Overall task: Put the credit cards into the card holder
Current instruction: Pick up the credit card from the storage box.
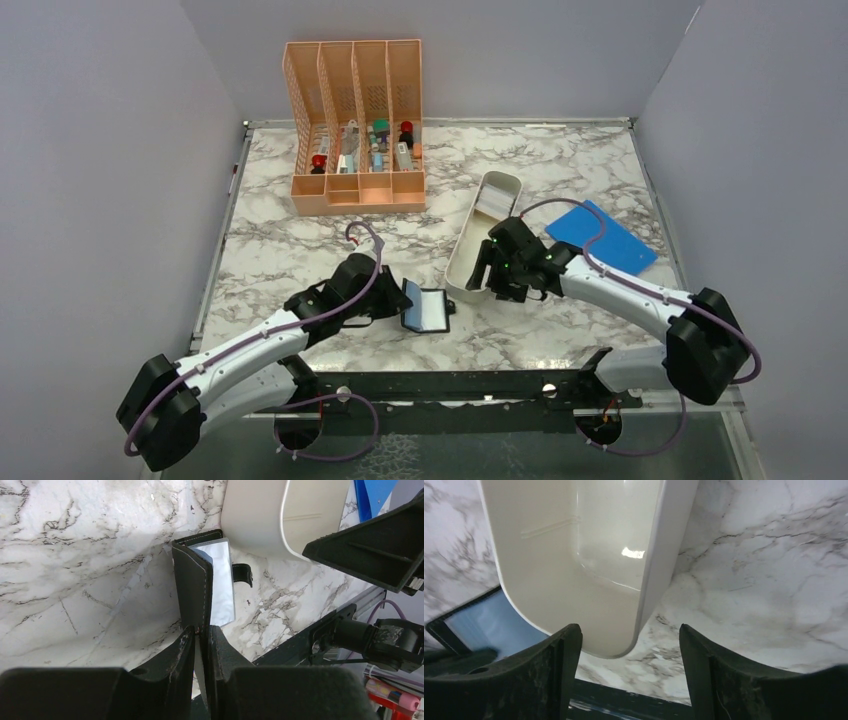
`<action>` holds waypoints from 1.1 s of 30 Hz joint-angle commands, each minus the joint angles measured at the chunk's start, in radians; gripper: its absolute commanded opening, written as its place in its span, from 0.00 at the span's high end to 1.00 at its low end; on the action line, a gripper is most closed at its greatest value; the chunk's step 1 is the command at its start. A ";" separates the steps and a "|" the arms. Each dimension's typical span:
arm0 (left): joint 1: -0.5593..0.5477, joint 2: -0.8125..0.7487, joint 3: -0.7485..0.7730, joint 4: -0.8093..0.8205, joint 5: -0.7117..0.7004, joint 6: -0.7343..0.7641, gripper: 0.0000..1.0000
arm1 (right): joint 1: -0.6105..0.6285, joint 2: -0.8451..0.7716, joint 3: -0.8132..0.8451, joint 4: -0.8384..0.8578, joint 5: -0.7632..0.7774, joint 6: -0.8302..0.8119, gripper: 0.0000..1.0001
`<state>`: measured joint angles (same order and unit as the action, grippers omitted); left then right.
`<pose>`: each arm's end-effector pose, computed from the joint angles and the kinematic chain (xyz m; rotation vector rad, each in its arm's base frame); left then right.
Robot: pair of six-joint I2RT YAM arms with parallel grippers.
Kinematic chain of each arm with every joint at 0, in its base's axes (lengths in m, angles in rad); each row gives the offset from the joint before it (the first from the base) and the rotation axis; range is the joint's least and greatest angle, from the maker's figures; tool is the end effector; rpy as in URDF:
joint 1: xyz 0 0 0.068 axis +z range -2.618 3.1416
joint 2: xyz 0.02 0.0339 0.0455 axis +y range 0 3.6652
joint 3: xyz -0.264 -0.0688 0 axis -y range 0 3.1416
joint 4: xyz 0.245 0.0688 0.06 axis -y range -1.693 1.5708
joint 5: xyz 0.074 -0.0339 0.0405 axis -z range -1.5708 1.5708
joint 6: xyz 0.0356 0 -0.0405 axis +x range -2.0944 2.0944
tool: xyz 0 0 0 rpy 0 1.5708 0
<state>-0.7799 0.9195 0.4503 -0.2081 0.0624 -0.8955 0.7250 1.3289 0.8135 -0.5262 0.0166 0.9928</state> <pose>0.1342 -0.1359 0.1976 -0.1042 2.4297 -0.9164 0.1911 0.1685 0.2067 0.3708 2.7067 0.5456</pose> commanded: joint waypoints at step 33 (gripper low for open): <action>0.007 -0.075 -0.025 0.061 0.062 -0.020 0.83 | -0.247 0.495 0.396 0.427 0.135 -1.567 0.20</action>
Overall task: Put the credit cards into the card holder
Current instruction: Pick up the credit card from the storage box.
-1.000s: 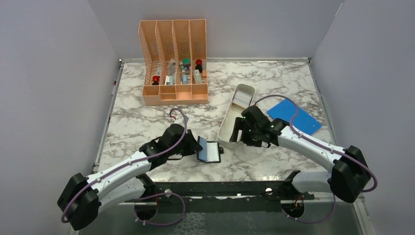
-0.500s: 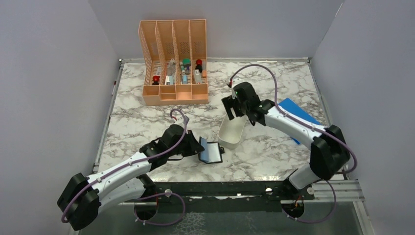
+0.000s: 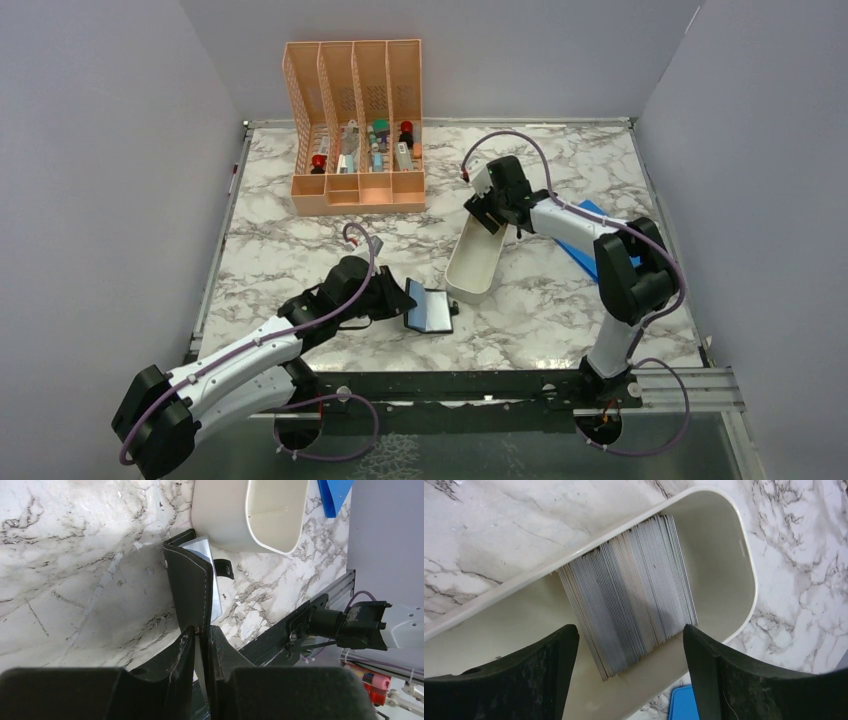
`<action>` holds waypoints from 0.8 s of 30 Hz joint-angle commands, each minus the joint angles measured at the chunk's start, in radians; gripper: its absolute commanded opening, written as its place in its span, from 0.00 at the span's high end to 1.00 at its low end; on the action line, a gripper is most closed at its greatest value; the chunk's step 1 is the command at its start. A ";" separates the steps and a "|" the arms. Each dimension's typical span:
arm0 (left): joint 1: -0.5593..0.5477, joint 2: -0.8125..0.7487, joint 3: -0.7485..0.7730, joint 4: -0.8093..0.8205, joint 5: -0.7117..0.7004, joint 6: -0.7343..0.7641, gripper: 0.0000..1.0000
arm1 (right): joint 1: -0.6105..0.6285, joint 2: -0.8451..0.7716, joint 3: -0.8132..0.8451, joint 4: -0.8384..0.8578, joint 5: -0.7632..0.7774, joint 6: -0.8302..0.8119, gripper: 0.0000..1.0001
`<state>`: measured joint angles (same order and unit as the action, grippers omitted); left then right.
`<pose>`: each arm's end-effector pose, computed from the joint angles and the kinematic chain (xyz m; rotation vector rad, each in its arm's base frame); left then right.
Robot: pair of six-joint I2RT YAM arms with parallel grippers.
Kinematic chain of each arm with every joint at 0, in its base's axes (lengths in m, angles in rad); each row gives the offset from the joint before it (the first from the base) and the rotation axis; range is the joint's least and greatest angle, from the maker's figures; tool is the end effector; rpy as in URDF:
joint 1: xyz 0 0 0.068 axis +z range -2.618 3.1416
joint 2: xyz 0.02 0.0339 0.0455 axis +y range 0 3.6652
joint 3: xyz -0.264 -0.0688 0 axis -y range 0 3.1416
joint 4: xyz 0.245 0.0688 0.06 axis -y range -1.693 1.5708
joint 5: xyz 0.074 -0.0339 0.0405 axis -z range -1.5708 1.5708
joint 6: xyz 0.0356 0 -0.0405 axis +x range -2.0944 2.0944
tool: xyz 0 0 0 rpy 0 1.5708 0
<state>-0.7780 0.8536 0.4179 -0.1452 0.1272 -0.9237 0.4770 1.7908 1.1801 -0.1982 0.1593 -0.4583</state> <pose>0.1288 -0.1333 0.2035 -0.0911 2.3657 -1.0596 0.3474 0.1732 0.2008 -1.0019 2.1522 -0.1805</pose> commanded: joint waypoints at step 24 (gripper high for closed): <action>0.006 0.003 0.006 -0.009 -0.016 0.010 0.83 | -0.021 0.084 0.027 0.226 0.076 -0.220 0.48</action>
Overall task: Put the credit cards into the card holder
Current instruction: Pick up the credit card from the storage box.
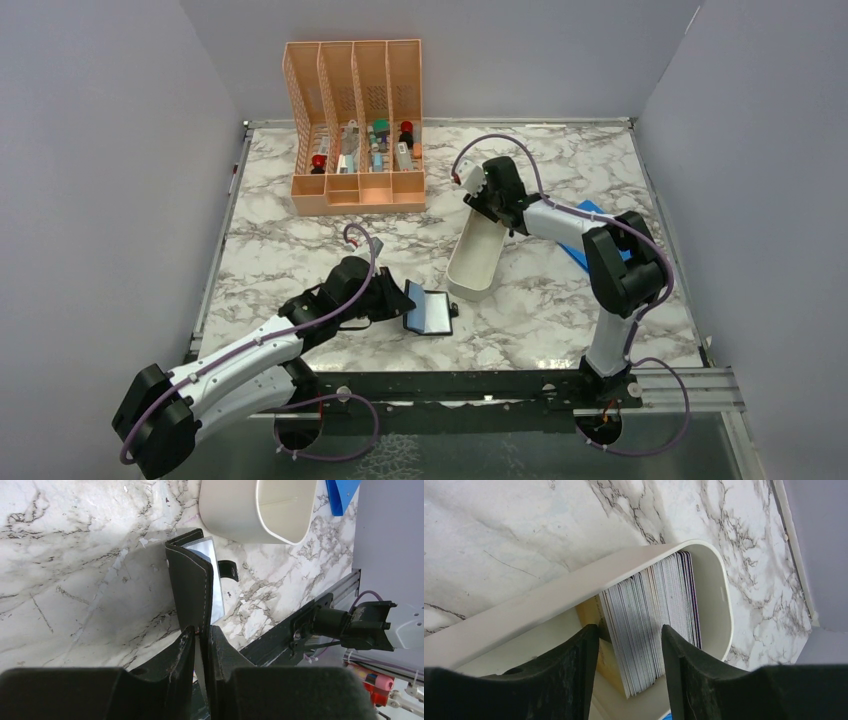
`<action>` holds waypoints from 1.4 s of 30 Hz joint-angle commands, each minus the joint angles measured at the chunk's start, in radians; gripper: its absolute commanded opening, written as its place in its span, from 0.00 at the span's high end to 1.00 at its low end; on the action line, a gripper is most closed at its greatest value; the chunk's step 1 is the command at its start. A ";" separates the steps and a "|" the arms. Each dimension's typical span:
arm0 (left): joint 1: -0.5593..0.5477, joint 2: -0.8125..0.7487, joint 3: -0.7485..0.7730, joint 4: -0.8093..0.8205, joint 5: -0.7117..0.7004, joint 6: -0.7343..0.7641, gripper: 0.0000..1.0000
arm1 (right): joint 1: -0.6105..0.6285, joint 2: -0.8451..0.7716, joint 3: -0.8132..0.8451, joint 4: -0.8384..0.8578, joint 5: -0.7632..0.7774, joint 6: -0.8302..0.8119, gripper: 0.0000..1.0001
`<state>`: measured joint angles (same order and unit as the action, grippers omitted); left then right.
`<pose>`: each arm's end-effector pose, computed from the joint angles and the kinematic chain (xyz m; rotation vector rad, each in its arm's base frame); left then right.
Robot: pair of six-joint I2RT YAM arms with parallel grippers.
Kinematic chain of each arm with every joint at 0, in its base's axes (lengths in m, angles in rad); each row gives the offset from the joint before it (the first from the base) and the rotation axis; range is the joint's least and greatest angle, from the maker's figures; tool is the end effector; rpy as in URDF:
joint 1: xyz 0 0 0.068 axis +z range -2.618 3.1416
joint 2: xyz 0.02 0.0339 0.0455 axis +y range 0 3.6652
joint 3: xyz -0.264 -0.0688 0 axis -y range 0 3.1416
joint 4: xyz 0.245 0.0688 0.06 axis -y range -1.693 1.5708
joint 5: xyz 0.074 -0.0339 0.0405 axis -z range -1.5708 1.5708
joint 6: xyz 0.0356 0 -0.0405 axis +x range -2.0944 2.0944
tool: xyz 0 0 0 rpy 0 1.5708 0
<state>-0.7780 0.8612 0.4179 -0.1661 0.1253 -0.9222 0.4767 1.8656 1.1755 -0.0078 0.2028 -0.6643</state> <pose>0.1284 -0.1328 0.2003 -0.0943 2.3930 -1.0369 0.3651 0.1805 0.1865 -1.1353 1.9688 -0.3292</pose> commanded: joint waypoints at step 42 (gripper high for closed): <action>0.008 0.021 -0.013 0.063 0.013 -0.007 0.83 | -0.043 -0.141 0.118 -0.187 -0.141 0.119 0.99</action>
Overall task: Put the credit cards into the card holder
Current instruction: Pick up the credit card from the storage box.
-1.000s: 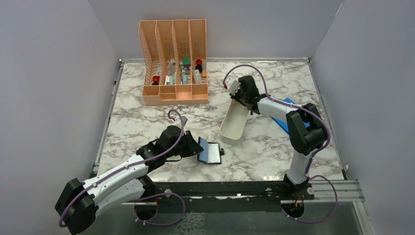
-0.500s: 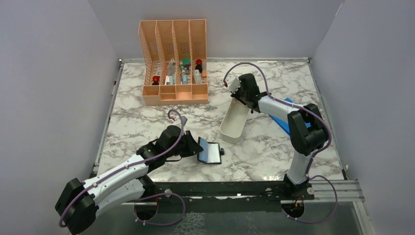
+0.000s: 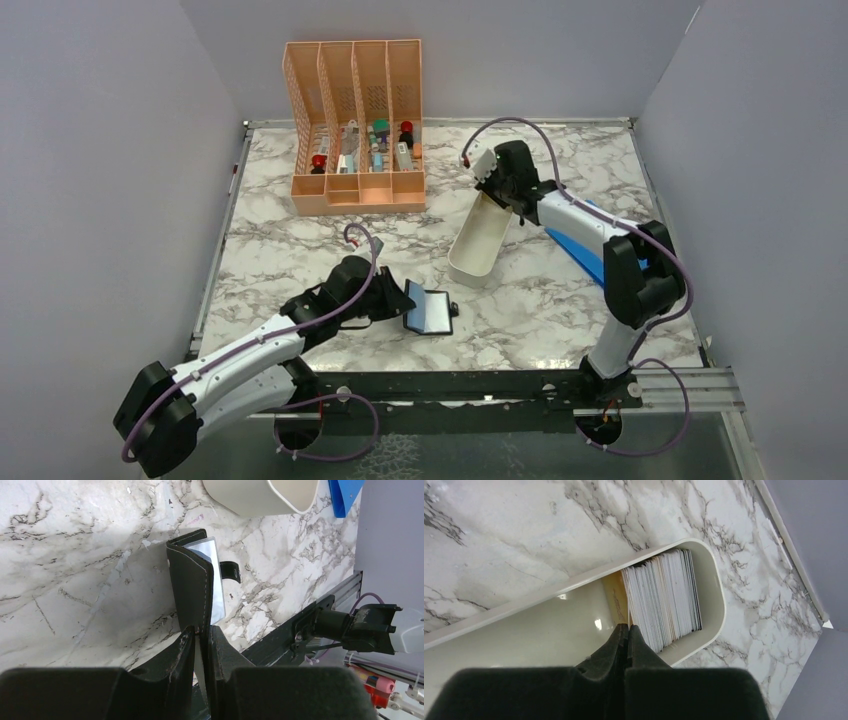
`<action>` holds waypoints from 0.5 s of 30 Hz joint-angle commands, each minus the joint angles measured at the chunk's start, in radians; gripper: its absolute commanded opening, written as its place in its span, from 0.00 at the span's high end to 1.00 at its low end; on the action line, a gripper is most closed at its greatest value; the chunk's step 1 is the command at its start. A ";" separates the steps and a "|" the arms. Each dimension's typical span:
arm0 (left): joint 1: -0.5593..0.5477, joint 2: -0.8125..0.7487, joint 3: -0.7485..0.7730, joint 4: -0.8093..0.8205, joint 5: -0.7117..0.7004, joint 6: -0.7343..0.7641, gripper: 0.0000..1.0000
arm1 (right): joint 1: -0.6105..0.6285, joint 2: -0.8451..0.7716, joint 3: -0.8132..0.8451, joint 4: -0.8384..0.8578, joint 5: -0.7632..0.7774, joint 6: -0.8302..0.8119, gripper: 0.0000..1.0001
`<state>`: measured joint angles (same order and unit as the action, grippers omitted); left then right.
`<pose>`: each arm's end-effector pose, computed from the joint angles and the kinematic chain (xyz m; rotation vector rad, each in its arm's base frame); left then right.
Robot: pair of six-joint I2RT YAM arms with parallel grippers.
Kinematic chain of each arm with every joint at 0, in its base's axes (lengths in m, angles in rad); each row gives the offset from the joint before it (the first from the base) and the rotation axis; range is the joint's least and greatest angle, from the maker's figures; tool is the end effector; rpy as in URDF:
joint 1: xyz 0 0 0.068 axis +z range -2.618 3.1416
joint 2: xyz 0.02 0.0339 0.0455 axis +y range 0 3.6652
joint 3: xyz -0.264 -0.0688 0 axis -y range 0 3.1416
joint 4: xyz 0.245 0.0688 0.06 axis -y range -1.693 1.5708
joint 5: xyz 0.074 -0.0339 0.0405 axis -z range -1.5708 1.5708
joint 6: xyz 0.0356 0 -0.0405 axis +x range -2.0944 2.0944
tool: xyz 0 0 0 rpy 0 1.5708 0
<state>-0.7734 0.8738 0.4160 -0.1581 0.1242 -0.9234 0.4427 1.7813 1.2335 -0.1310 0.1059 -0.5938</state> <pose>0.1301 -0.1331 0.1983 -0.1028 2.3979 -1.0297 0.3637 0.1683 0.2266 -1.0660 1.9846 -0.2003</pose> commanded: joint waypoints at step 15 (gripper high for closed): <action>0.003 0.057 -0.097 0.347 0.198 -0.149 0.83 | -0.007 -0.329 0.081 -0.304 -0.203 0.609 0.99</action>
<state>-0.7734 0.9352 0.3527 0.0368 0.2466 -1.0130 0.4427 1.5639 1.3411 -0.3840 0.0021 -0.2268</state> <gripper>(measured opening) 0.174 0.016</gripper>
